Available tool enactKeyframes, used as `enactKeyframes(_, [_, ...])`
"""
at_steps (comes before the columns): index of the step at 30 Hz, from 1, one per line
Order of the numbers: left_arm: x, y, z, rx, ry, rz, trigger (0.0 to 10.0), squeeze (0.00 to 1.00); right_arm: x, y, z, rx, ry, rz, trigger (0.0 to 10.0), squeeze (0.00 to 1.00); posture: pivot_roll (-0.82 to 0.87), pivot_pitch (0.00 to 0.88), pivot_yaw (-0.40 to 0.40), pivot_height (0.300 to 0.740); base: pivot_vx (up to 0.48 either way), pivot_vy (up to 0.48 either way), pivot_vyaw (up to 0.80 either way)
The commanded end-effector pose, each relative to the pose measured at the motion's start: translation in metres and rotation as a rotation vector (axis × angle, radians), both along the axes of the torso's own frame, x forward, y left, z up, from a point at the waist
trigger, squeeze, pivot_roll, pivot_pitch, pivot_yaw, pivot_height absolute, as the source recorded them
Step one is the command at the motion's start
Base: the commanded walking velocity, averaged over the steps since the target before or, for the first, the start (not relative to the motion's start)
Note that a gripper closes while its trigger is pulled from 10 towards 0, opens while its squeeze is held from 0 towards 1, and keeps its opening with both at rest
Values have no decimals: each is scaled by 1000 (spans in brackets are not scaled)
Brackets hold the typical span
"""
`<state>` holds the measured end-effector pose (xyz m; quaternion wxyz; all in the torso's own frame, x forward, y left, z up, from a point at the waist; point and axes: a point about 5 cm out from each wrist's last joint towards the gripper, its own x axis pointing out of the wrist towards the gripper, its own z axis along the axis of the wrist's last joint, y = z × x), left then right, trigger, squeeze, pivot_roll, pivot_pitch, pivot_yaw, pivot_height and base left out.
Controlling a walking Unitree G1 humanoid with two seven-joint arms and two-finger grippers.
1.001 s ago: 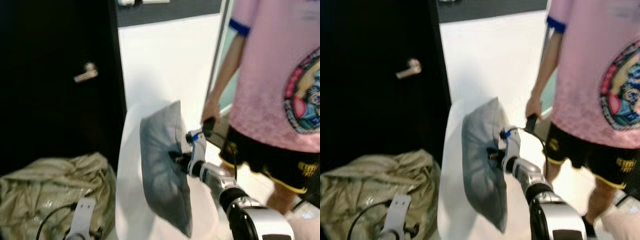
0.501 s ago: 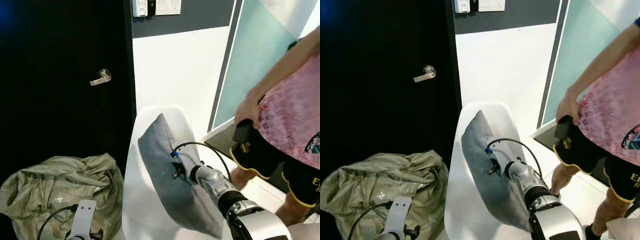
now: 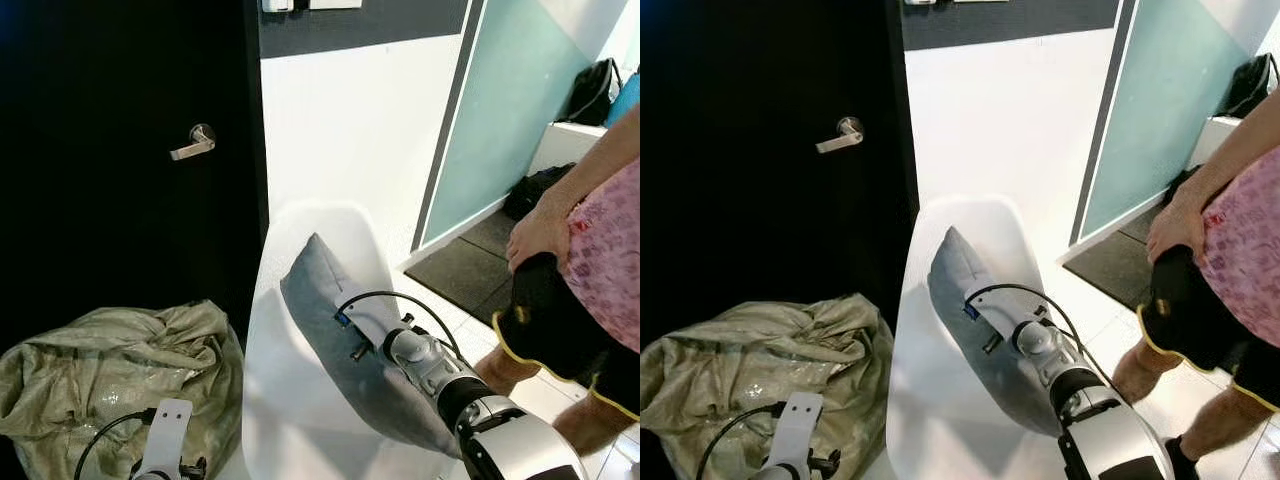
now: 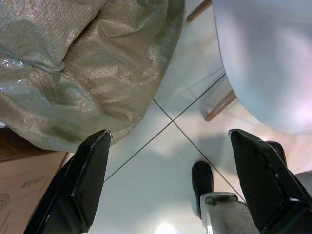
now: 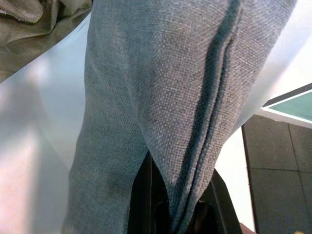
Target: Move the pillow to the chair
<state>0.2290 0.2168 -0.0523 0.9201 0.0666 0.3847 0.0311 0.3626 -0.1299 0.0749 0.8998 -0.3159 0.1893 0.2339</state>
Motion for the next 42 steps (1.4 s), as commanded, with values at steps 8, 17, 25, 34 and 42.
enactKeyframes(8, [-1, 1, 0, 10, 3, -8, 10000, 0, 3, 12, 8, -55, -67, 106, 10000, 0, -106, 10, -43, 650, 0, 0, 0])
enactKeyframes(17, [-1, 1, -1, 12, 5, -10, 10000, 0, 5, 9, 11, -51, -67, 89, 10000, 0, -104, 13, -41, 625, 0, 0, 0])
enactKeyframes(25, [-2, 1, -1, 15, 6, -13, 10000, 0, 0, 14, 4, 21, 44, 117, 10000, 0, -100, 19, -40, 605, 0, 0, 0])
enactKeyframes(34, [-4, 2, -2, 16, 10, -15, 10000, 0, -10, 14, -10, 21, 226, 179, 10000, 0, -96, 28, -36, 570, 0, 0, 0])
enactKeyframes(42, [-5, 3, -2, 17, 10, -15, 10000, 0, -7, 7, -8, -101, 184, 157, 10000, 0, -86, 40, -36, 545, 0, 0, 0])
